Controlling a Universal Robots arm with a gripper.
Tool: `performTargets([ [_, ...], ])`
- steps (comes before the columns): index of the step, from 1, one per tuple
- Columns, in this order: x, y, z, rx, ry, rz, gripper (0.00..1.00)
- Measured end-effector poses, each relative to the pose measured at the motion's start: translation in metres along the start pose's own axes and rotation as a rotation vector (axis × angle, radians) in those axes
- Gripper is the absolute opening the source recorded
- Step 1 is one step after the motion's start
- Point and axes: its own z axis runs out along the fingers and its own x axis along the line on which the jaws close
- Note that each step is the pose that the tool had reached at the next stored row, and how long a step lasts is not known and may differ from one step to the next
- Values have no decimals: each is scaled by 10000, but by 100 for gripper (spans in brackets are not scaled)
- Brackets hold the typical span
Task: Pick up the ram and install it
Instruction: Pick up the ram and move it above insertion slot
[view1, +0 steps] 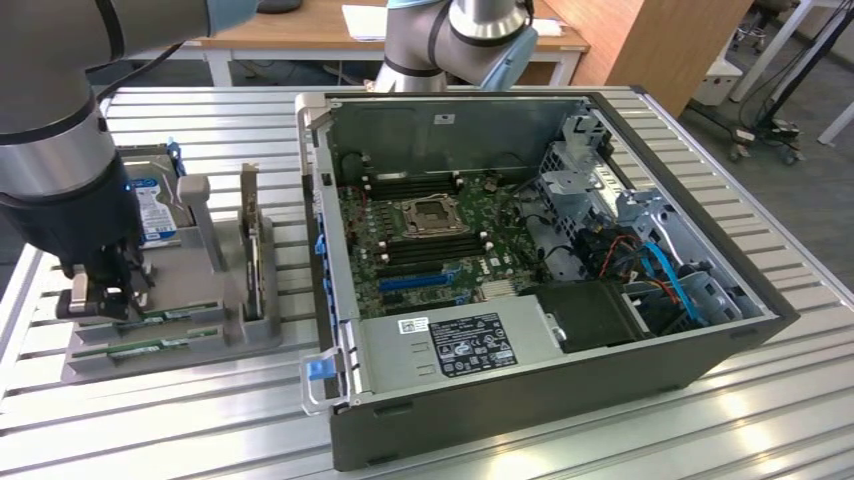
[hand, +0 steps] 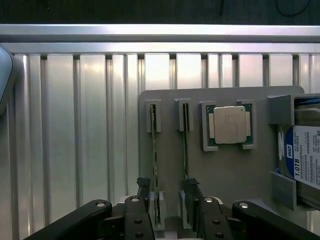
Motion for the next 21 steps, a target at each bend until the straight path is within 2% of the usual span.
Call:
performTargets([
  [11, 3, -6, 127, -5, 9, -197, 42],
  [16, 4, -6, 131, -6, 11, -211, 42],
  [21, 51, -7, 130, -6, 10, -211, 42],
])
